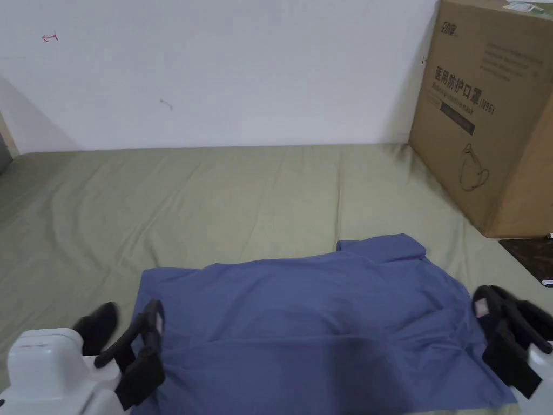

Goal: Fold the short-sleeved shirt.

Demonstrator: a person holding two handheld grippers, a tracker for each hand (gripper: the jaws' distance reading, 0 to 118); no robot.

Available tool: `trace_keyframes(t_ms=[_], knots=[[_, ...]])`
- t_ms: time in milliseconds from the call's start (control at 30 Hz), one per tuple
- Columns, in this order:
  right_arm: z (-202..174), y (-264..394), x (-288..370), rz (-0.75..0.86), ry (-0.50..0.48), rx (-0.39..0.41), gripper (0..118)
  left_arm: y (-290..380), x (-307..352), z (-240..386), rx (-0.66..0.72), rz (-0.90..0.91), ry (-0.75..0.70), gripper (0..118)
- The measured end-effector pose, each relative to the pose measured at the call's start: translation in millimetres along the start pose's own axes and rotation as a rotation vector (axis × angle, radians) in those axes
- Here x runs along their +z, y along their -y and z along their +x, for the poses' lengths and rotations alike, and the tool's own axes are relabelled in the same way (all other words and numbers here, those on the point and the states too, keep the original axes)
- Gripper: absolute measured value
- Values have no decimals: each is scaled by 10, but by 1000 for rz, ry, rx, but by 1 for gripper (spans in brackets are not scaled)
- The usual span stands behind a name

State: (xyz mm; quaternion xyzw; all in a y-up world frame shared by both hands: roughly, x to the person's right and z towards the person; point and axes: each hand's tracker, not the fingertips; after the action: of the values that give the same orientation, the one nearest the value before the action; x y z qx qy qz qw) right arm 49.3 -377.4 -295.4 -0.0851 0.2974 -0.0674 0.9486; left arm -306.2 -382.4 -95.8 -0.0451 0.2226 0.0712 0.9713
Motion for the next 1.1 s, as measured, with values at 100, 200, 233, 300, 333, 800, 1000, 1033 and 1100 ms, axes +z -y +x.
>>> trace_keyframes(t_ms=[100, 200, 233, 300, 333, 800, 1000, 1033, 1100], knots=[[26, -23, -46, -34, -66, -4, 0, -44, 22, 2, -7, -94, 68, 0], [-30, -112, -5, -9, 14, 18, 0, -148, -71, -128, -7, -206, 3, 0], [9, -149, 23, 10, -4, -20, 0, -179, -151, -217, 4, -274, -34, 0], [27, -204, 83, 17, 6, -80, 0, -154, -405, -447, 123, -525, -32, 0], [59, -225, 75, 7, 1, -114, 0, -85, -568, -606, 241, -693, -27, 0], [257, 2, -187, -186, 8, -228, 0, 1343, -1544, -1041, 110, -1066, -165, 118], [460, -104, -209, -181, -48, -270, 0, 1322, -1452, -938, 97, -979, -176, 118], [513, -101, -219, -185, -54, -291, 0, 1267, -1411, -923, 102, -980, -173, 114], [696, -75, -271, -193, -51, -313, 0, 1126, -1269, -832, 26, -908, -177, 88]])
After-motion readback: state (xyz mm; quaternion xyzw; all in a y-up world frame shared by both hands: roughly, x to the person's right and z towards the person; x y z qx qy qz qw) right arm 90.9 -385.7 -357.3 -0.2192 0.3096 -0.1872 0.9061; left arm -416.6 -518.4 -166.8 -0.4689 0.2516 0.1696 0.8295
